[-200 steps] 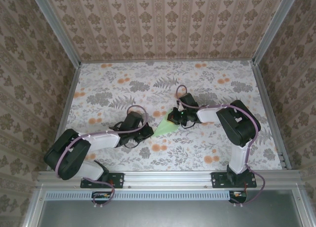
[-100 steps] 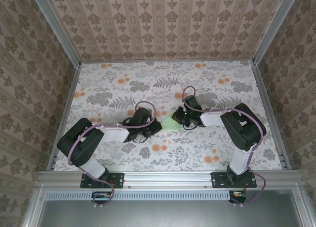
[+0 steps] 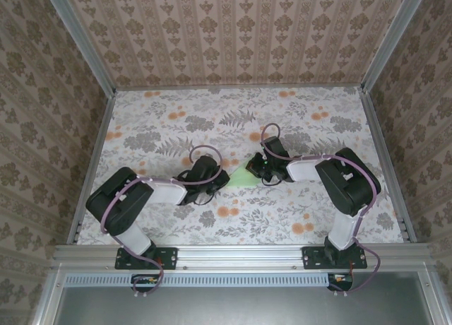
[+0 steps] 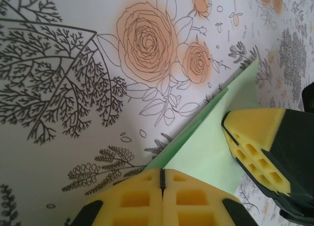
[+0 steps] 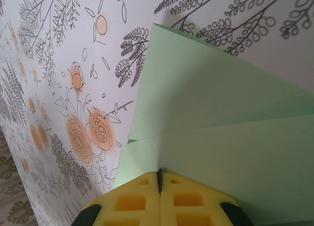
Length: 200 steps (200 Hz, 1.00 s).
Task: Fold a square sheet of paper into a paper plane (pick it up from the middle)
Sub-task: Fourth fold the wing at the center of the table.
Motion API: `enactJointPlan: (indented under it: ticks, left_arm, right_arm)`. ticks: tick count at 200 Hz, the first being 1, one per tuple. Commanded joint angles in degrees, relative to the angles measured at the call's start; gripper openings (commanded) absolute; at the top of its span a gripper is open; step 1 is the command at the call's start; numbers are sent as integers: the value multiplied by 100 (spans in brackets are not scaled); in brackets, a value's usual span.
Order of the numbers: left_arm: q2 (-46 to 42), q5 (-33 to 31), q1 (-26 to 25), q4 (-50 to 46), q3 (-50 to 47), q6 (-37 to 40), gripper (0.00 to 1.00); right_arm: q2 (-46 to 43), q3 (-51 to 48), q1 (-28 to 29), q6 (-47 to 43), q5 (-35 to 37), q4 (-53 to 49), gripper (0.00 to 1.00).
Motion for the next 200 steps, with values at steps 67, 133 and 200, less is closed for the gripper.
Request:
enactJointPlan:
  ticks: [67,133,200]
  left_arm:
    - [230,-854,-240,337,-577,-672,0]
    - [-527,-1030,-69,36,-1139,-870,0]
    - [-1214,-67,198,-980,-77,660,0]
  right_arm:
    - [419,-463,-183,-152,757,-1263,2]
    - [408,-437,-333,-306,733,-1350,2]
    - [338,147,-301,-1108,-324,-1310,2]
